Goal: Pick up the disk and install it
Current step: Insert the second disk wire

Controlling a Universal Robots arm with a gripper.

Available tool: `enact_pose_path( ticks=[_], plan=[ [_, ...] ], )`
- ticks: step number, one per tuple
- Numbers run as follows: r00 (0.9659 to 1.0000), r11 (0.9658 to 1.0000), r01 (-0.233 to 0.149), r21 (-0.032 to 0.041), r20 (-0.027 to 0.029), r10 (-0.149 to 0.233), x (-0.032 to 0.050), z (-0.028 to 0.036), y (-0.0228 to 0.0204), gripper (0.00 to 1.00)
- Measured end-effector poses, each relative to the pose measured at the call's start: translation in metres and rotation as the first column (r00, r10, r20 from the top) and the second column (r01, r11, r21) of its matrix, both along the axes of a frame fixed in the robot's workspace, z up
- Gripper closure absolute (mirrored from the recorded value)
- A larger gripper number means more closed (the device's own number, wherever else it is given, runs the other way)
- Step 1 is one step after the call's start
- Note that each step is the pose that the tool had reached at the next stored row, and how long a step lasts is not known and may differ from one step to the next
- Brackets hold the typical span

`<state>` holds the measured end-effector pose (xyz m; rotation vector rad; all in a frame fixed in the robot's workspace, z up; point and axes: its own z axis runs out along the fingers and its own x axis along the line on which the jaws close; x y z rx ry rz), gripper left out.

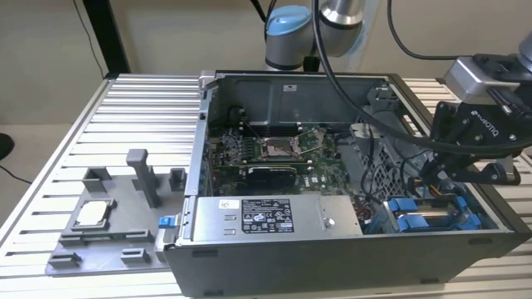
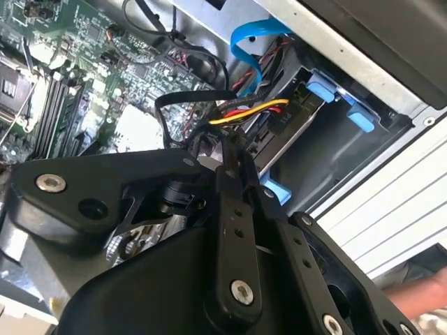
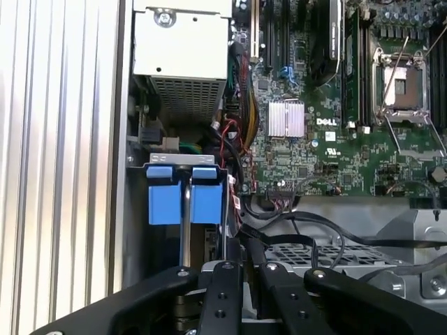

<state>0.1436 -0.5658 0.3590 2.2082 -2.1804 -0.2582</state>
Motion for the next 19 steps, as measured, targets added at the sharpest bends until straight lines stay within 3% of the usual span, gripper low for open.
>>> enact_pose_path(
  ticks=[6, 10, 12, 14, 16, 17, 19],
  plan=[
    [1.0, 0.9999, 0.002, -0.0157, 0.0086, -0.002, -0.0065, 0.0001, -0.002, 1.0],
    [0.9999, 0.9994, 0.007, -0.0327, 0.0132, -0.006, -0.0082, 0.0003, -0.0029, 1.0],
    [0.9997, 0.9992, 0.009, -0.0377, 0.0224, -0.008, -0.0084, -0.0001, -0.0029, 1.0],
    [0.9992, 0.9992, 0.01, -0.038, 0.0385, -0.009, -0.0084, -0.001, -0.003, 1.0],
    [0.9988, 0.9992, 0.011, -0.0382, 0.0476, -0.009, -0.0084, -0.0022, -0.0029, 1.0],
    [0.9987, 0.9992, 0.011, -0.0381, 0.051, -0.009, -0.0084, -0.0027, -0.003, 1.0],
    [0.9986, 0.9992, 0.011, -0.0383, 0.0516, -0.009, -0.0084, -0.0028, -0.0038, 1.0]
  ],
)
